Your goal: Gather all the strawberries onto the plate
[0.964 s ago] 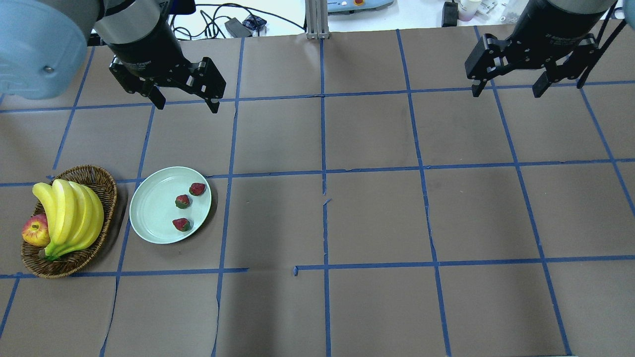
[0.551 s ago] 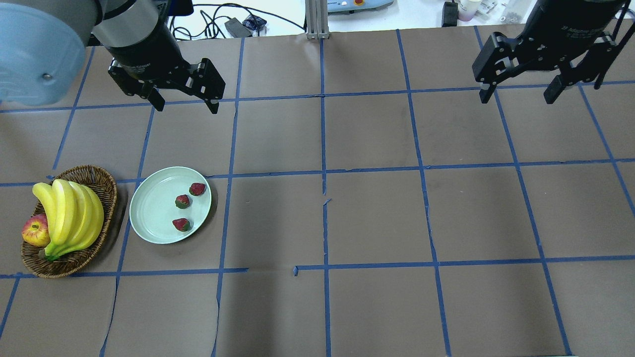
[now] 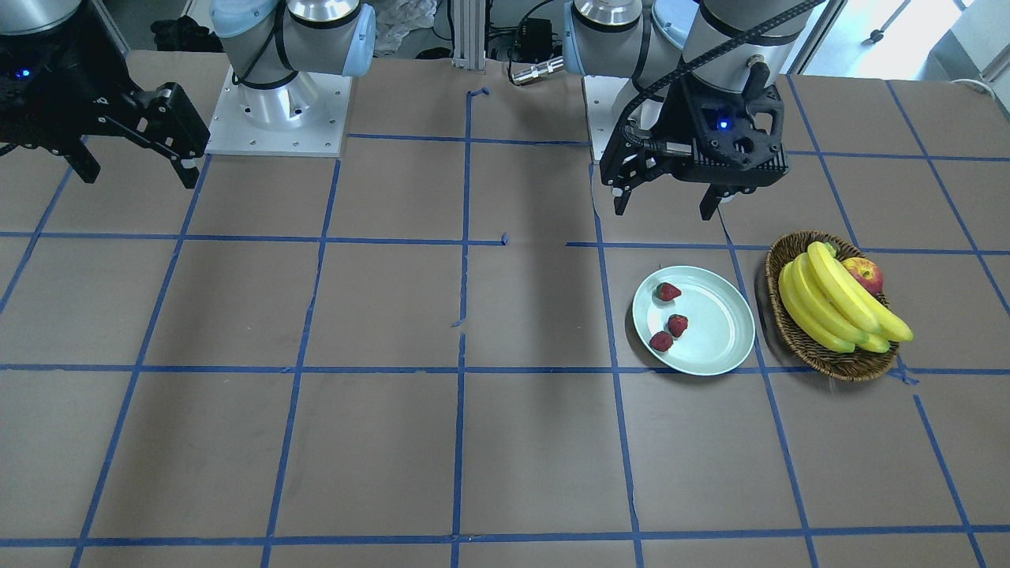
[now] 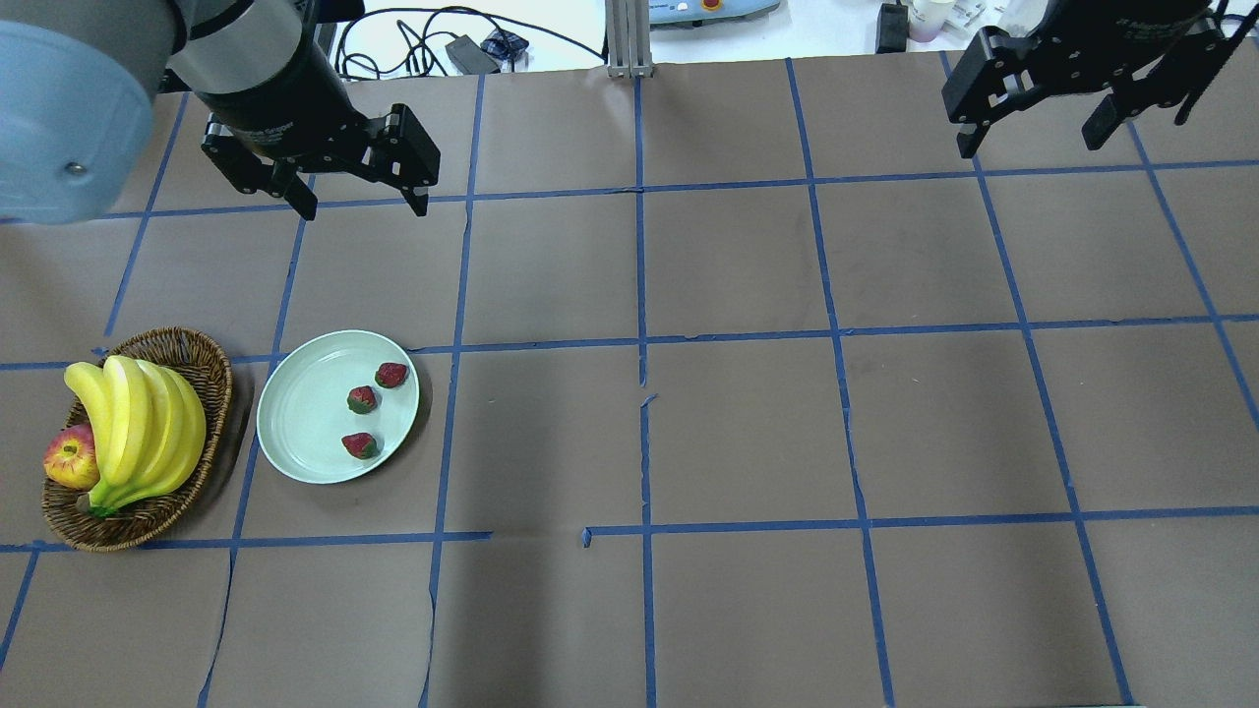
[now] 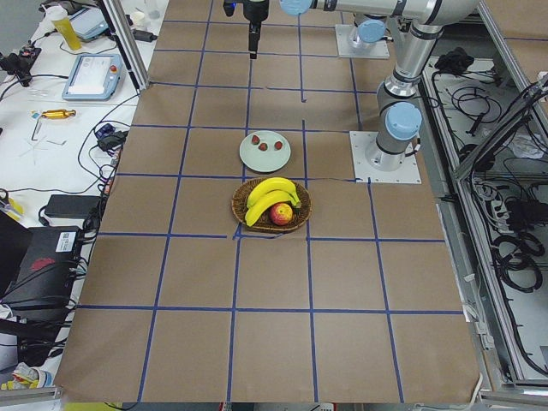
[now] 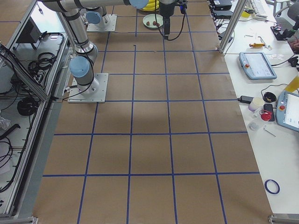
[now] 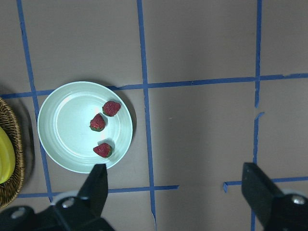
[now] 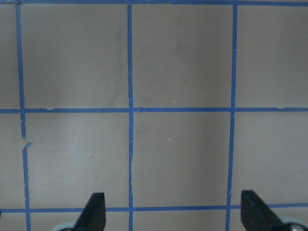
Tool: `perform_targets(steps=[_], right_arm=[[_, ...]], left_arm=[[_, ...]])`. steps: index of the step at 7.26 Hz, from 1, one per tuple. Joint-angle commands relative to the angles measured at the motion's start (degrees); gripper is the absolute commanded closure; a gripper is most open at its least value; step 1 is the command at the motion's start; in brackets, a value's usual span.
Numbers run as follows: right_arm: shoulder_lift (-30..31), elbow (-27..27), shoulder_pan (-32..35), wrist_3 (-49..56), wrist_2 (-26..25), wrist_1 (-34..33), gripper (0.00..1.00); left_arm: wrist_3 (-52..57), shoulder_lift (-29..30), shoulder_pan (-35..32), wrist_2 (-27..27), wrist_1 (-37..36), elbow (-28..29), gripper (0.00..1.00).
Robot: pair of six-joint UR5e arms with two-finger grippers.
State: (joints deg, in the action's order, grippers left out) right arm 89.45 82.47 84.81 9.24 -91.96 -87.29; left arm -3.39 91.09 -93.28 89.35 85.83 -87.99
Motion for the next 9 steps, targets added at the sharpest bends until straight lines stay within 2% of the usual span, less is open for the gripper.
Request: perform_targets(steps=[1, 2, 4, 5, 6, 9], right_arm=[[-0.4, 1.1, 2.5, 7.0, 1.2, -0.7, 0.00], [-0.1, 3.3, 3.4, 4.3, 3.3, -1.3, 0.00], [0.0, 4.2, 3.6, 1.0, 5.5, -3.3, 0.00], [-0.2, 4.5, 3.8, 1.4, 5.4, -6.7, 0.00], [-0.2, 5.1, 3.8, 1.3, 5.4, -7.4, 0.00], [-0.2, 5.5, 3.8, 0.9, 4.7, -6.4, 0.00]], left_arm=[[-0.4, -0.1, 0.0, 0.4, -1.5, -1.6, 0.00], [-0.3, -0.3, 0.2, 0.3, -1.6, -1.6, 0.00], [0.0, -0.4, 0.2, 0.5, -3.3, -1.9, 0.00], [1.4, -0.5, 0.3, 0.0, -3.5, -2.1, 0.00], [1.5, -0.6, 0.2, -0.2, -3.0, -2.3, 0.00], [1.5, -0.7, 0.1, 0.0, -1.9, -1.2, 0.00]])
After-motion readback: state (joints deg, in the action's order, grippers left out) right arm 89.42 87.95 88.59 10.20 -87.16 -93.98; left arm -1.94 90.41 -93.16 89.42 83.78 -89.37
